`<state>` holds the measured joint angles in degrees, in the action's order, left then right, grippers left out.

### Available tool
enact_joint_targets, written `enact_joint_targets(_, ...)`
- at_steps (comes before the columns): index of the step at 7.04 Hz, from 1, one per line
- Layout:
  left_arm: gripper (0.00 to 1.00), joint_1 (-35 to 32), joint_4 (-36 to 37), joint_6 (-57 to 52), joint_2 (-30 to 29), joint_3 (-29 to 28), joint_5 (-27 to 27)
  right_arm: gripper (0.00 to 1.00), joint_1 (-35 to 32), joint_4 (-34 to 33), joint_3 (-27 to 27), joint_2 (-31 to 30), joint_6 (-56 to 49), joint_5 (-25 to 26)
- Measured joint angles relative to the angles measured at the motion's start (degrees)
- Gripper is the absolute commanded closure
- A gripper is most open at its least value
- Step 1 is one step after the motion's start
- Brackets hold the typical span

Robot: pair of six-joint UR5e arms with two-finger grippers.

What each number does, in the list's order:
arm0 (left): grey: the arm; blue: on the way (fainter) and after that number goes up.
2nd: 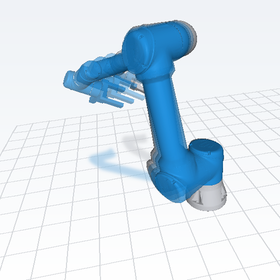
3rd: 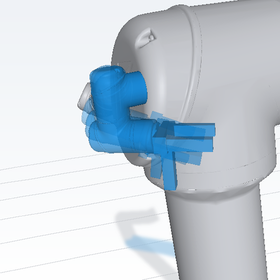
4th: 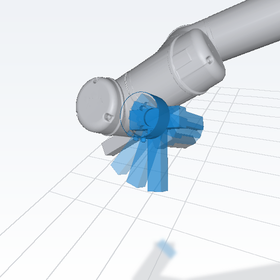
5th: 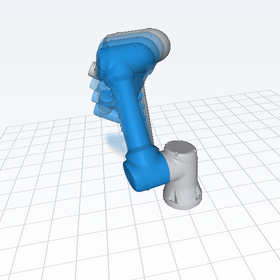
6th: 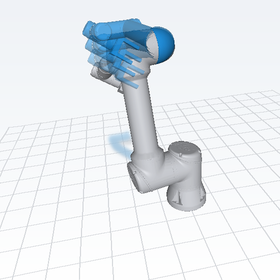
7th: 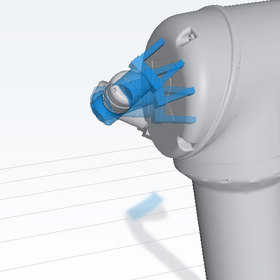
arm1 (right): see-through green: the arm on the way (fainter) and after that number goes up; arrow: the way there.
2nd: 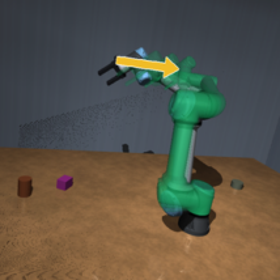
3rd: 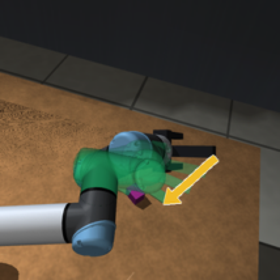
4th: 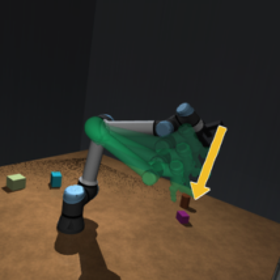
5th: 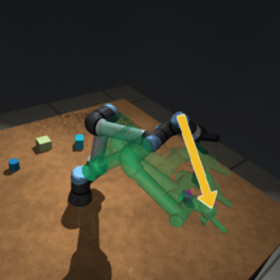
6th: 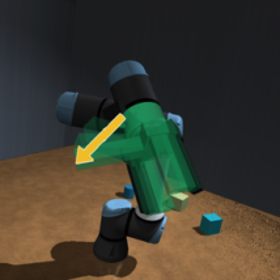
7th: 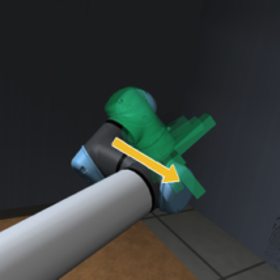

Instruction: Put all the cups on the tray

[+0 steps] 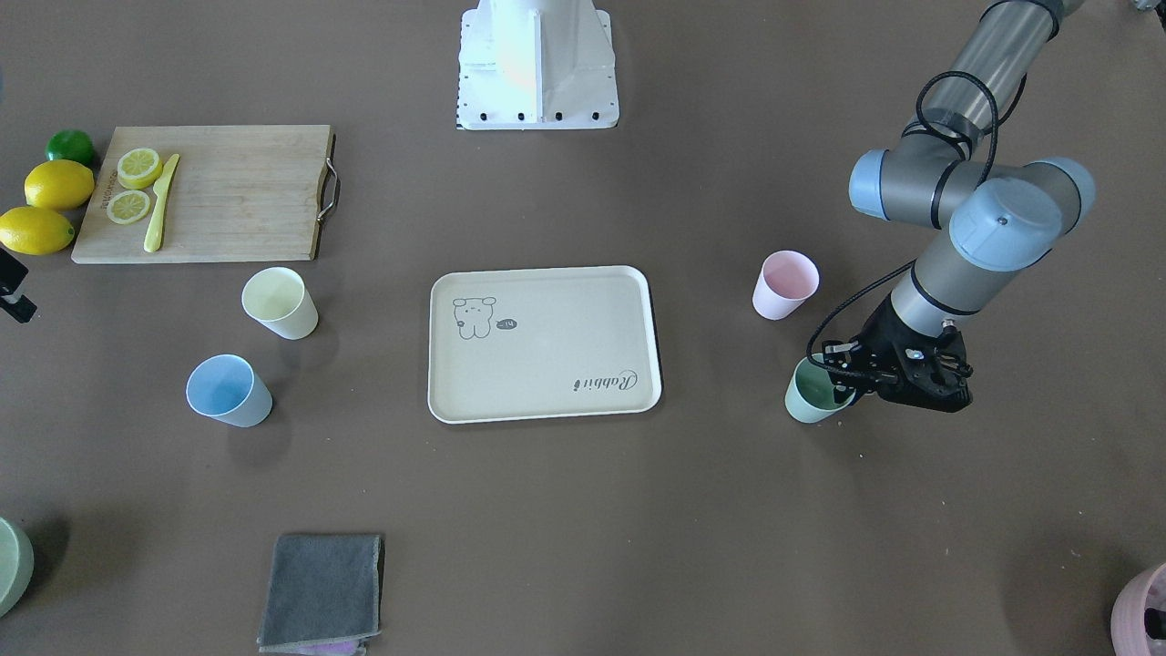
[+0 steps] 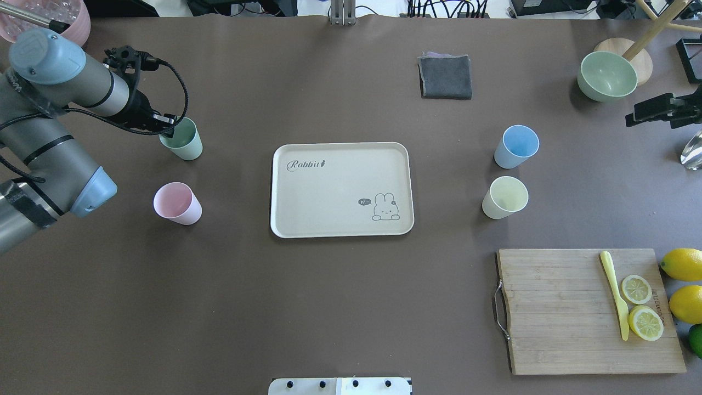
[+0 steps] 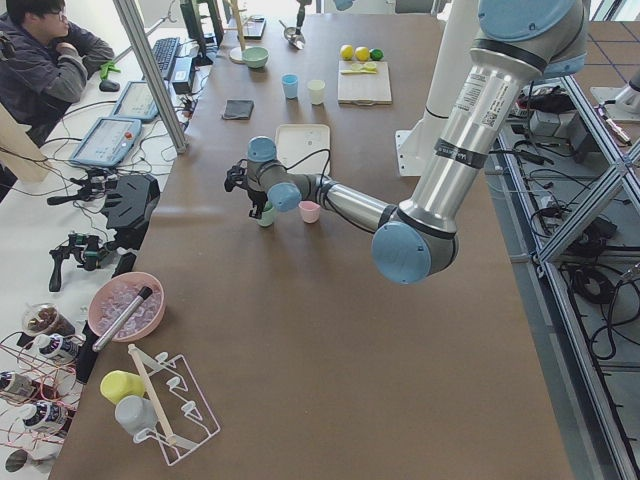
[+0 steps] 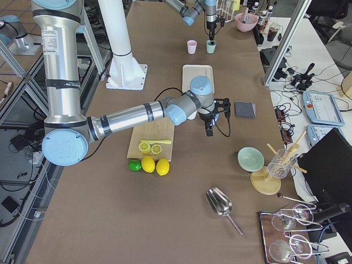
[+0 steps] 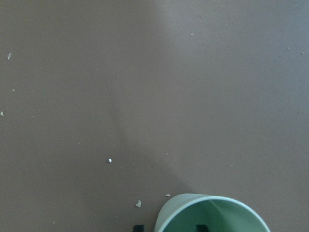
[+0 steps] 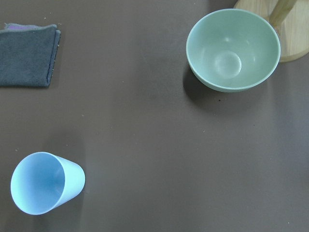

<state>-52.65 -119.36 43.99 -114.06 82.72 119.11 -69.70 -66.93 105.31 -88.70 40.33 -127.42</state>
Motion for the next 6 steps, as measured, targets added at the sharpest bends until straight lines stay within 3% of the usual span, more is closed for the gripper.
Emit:
enact_joint_targets(3,1.00,-1.88,0.53,7.32,-3.37,3.40,0.16,0.03,1.95,0.01,2.82,-0.49,11.56,0.00)
enact_joint_targets(6,1.00,0.28,2.72,18.05,-9.54,4.36,-0.75,0.03,7.60,-0.38,5.20,-0.66,20.46,2.83)
